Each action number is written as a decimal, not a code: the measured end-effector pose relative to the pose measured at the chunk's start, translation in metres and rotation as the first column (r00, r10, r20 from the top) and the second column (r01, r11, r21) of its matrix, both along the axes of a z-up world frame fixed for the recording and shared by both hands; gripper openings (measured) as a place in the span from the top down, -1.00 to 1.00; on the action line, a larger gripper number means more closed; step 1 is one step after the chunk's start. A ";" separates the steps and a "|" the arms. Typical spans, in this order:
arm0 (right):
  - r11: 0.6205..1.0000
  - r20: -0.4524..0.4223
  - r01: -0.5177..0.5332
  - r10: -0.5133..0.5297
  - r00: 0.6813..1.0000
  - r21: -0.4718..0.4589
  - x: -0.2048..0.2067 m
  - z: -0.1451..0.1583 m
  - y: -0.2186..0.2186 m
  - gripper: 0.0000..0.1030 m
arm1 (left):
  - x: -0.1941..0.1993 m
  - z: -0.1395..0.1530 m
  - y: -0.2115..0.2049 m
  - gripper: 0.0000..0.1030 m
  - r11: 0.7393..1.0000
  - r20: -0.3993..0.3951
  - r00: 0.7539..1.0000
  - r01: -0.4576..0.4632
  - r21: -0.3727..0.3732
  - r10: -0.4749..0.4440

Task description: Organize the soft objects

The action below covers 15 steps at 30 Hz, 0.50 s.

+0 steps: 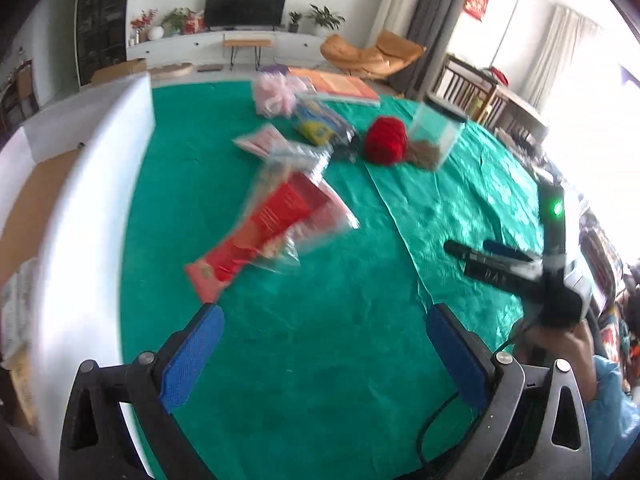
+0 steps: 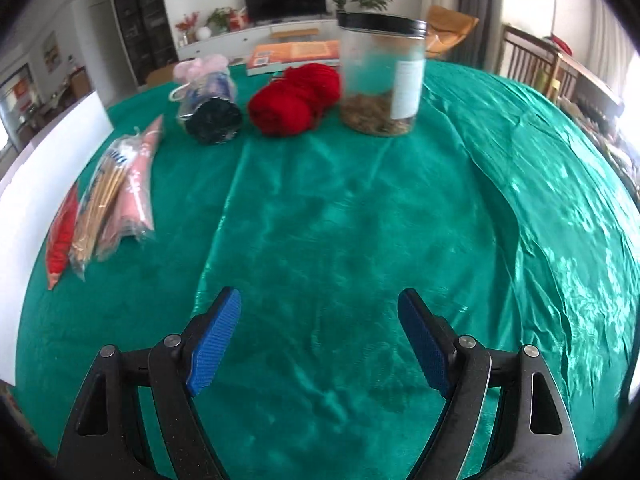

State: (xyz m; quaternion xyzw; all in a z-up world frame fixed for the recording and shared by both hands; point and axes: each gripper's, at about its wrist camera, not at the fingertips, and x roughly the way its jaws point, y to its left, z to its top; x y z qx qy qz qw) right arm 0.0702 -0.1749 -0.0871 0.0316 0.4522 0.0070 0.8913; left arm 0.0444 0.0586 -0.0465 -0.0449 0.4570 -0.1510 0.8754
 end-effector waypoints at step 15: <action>0.997 0.004 0.053 -0.053 0.999 -0.063 -0.006 -0.014 0.004 -0.67 | 0.047 -0.066 -0.039 -0.98 0.986 0.032 0.999 0.019 0.163 -0.024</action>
